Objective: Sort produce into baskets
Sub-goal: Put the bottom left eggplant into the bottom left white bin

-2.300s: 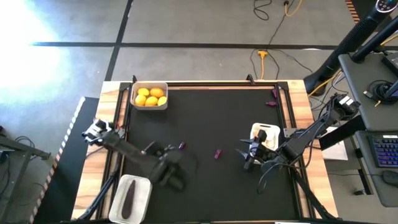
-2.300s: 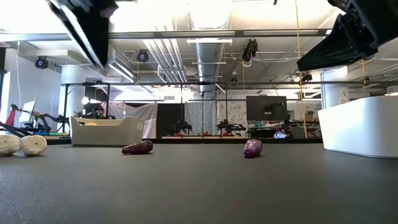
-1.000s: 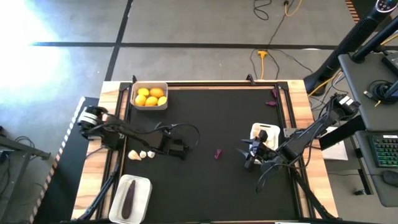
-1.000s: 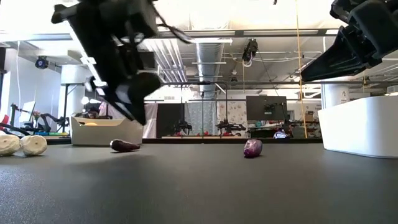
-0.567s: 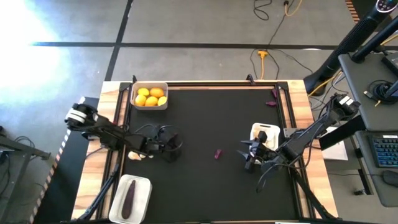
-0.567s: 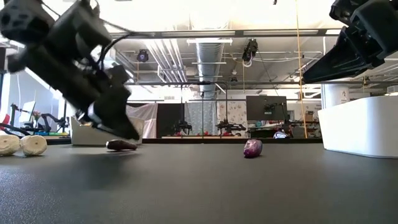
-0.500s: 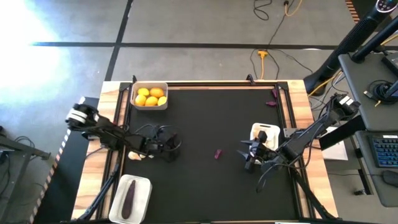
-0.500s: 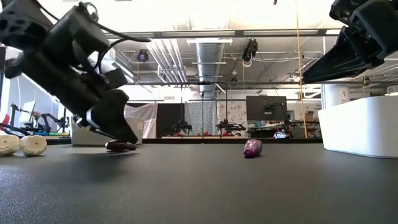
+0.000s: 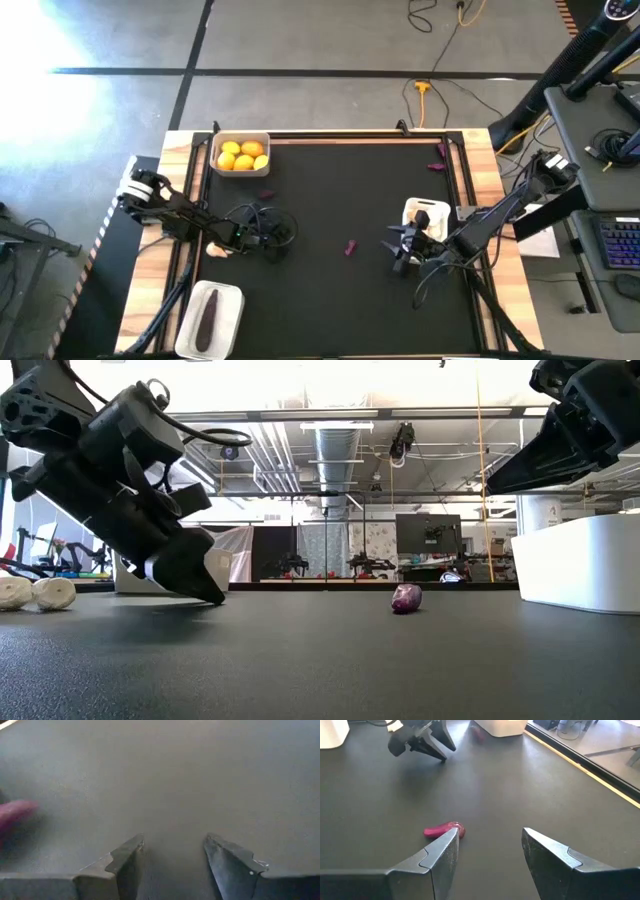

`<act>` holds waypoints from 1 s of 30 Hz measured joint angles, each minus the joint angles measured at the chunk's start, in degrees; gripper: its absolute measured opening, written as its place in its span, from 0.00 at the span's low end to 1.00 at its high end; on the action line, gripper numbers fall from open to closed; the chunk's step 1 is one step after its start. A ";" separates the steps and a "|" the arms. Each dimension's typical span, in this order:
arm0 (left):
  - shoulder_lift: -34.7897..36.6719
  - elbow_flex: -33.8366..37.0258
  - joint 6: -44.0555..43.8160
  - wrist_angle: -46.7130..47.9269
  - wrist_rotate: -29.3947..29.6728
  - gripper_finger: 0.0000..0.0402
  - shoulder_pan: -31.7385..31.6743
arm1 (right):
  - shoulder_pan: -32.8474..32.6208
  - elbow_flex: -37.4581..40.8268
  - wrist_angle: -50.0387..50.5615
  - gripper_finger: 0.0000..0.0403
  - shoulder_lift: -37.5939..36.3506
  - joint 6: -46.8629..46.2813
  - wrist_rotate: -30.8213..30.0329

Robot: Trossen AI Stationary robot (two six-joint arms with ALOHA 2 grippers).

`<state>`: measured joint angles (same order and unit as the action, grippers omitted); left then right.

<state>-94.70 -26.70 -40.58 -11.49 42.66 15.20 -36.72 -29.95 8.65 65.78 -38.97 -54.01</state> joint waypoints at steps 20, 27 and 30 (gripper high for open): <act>17.38 -6.70 -15.49 46.41 4.61 0.39 -6.06 | -0.01 0.06 0.03 0.52 0.00 0.03 -0.01; 24.05 1.34 -16.52 37.61 1.68 0.39 -14.09 | -0.01 0.07 0.01 0.52 0.00 0.06 -0.01; 25.66 3.64 -15.91 33.40 -0.05 0.39 -18.84 | 0.01 0.07 0.01 0.52 0.00 0.16 -0.01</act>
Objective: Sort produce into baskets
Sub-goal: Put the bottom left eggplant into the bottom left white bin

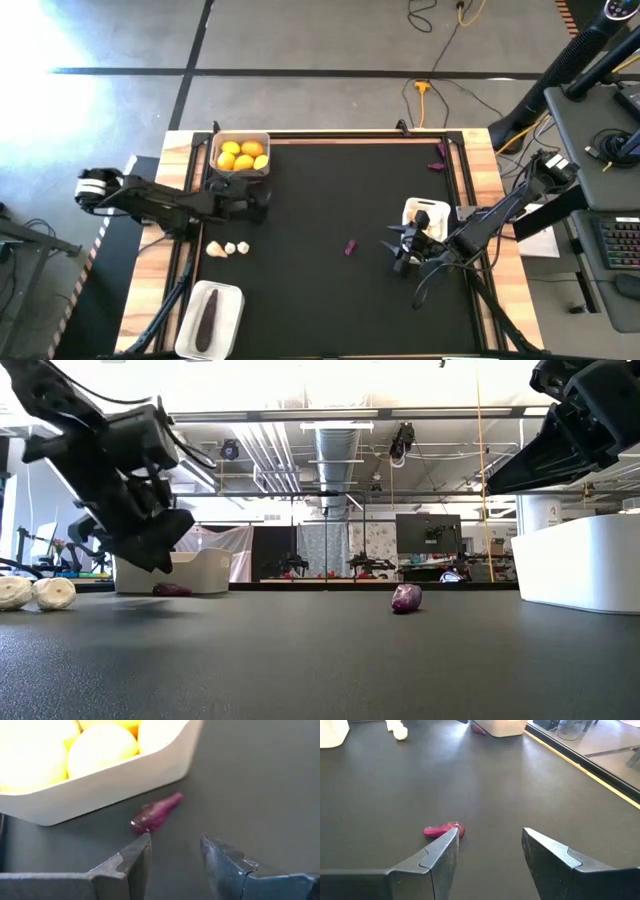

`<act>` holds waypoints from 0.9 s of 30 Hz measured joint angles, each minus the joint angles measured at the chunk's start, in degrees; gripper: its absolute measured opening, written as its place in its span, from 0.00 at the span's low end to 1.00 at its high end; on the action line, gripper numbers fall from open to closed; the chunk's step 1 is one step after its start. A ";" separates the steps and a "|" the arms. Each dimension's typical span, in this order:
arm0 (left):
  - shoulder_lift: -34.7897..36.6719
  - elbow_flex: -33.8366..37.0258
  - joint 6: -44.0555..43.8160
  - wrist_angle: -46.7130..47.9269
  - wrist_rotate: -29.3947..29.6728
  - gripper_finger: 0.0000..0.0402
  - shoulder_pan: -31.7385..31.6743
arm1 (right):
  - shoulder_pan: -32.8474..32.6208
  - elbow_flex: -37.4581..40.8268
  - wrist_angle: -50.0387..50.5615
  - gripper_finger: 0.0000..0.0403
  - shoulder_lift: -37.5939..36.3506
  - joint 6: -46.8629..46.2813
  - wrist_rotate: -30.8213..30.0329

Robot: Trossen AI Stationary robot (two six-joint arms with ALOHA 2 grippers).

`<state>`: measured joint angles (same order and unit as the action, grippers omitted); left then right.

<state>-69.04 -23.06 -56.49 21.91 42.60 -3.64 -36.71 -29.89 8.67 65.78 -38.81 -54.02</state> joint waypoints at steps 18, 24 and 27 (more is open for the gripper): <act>-5.48 -0.07 4.26 -8.66 -3.55 0.39 -13.28 | 0.00 0.00 0.02 0.52 0.00 0.55 0.00; -8.83 -1.52 6.50 -11.61 -10.03 0.39 -13.27 | 0.00 0.00 0.02 0.52 0.00 0.46 0.01; -9.94 -2.88 7.13 -11.76 -14.34 0.39 -13.15 | -0.02 0.00 0.01 0.52 0.00 0.46 0.00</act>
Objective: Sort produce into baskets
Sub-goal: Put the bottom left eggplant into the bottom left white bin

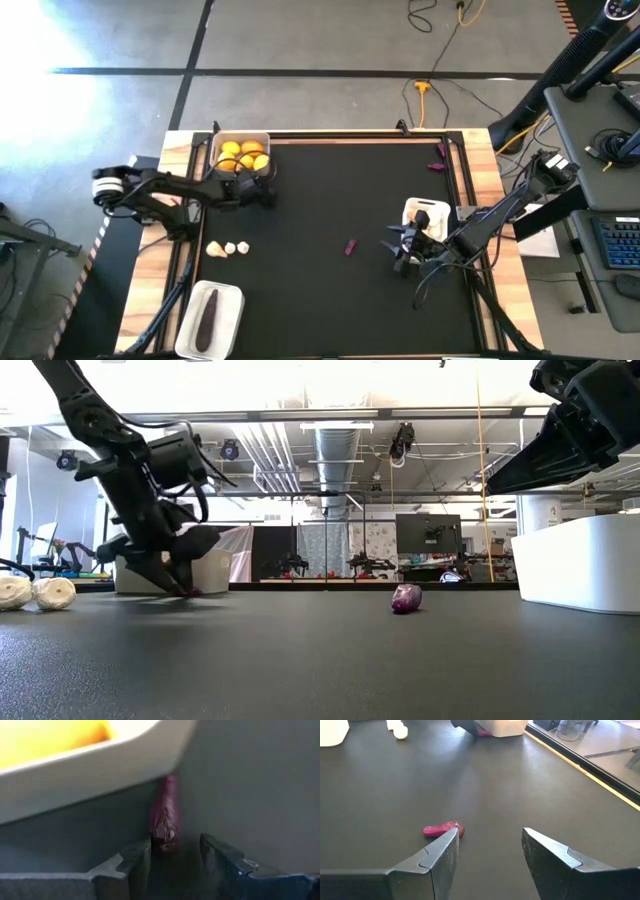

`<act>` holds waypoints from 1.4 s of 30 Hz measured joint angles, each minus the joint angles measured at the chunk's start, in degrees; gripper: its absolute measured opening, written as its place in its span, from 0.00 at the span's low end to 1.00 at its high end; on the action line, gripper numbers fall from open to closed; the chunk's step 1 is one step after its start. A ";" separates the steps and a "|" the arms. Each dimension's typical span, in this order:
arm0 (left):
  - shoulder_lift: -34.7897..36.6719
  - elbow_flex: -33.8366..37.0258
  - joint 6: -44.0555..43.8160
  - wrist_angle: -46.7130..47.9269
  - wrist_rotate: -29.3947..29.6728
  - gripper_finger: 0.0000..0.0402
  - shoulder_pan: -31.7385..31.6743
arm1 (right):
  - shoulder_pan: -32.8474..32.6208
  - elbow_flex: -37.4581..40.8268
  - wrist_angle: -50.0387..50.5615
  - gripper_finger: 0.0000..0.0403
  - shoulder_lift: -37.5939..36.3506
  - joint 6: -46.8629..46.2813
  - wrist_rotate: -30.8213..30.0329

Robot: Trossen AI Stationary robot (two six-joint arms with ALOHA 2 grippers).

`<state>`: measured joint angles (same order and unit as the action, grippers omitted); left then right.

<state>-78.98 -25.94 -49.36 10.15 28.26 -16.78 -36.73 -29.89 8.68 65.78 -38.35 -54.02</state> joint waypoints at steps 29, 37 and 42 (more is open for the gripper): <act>-13.97 -11.43 -3.80 5.12 5.95 0.04 2.24 | 0.00 0.02 0.03 0.52 0.00 -0.02 0.02; -10.23 -19.57 -6.27 20.91 2.56 0.02 15.09 | 0.01 0.26 0.03 0.52 0.00 -0.28 1.13; -8.83 -28.97 -6.61 27.65 2.25 0.01 30.69 | 0.01 1.06 0.00 0.52 0.00 -0.52 2.00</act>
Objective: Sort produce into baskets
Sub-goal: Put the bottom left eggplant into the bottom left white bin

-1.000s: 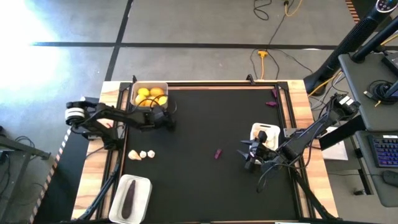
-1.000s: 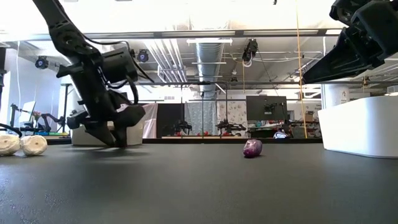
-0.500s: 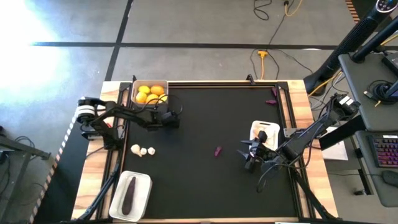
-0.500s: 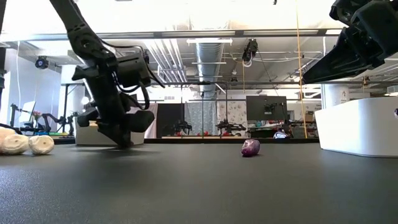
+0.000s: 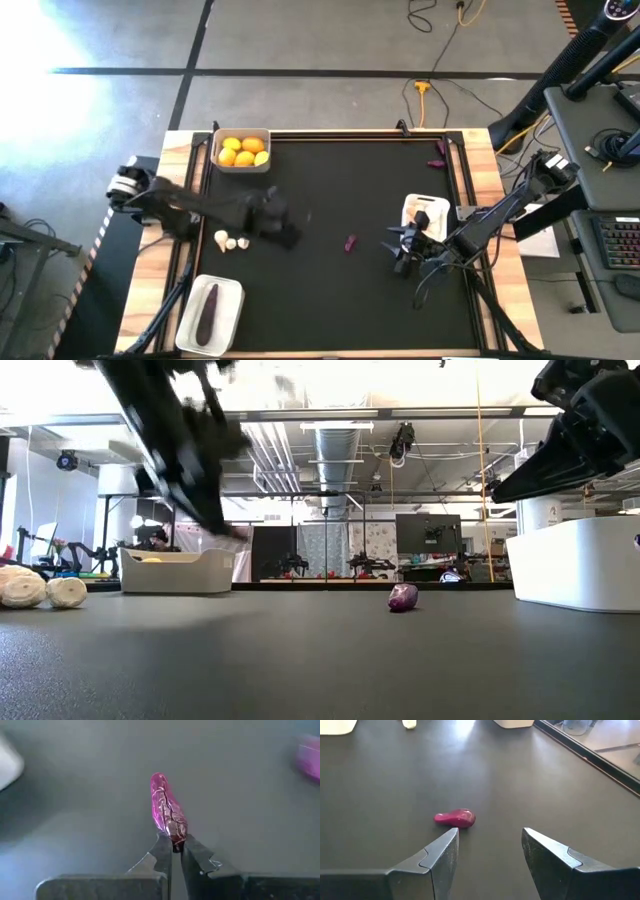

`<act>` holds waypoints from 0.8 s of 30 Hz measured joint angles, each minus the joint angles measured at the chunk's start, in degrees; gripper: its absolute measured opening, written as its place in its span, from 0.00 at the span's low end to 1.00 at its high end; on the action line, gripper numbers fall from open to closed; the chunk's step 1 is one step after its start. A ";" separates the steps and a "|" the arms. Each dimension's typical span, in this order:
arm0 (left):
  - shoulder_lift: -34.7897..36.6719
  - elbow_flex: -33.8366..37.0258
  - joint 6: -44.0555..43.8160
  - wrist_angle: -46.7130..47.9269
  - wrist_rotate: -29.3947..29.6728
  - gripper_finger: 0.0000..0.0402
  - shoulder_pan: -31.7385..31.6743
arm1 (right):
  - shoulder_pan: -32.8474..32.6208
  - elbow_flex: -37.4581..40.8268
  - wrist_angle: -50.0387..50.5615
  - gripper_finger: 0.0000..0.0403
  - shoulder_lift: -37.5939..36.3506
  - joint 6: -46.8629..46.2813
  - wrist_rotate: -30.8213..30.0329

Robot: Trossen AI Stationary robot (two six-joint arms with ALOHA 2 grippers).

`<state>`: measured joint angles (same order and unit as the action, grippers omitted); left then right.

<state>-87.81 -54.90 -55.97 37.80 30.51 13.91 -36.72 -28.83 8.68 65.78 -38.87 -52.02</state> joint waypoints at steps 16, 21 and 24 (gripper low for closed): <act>-0.15 -25.95 -54.77 23.15 -26.91 0.02 40.63 | -0.01 0.38 -0.45 0.52 0.00 -1.77 -0.01; -1.82 -24.61 -67.25 32.70 -26.91 0.03 46.88 | 0.00 0.38 -0.47 0.52 0.00 -1.57 -0.04; -2.64 -21.77 -67.98 32.06 -26.78 0.03 47.43 | -0.01 0.38 -0.48 0.52 0.00 -1.16 -0.11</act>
<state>-90.45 -76.67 -123.95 69.86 3.72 61.34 -36.73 -28.45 8.21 65.78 -40.03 -52.13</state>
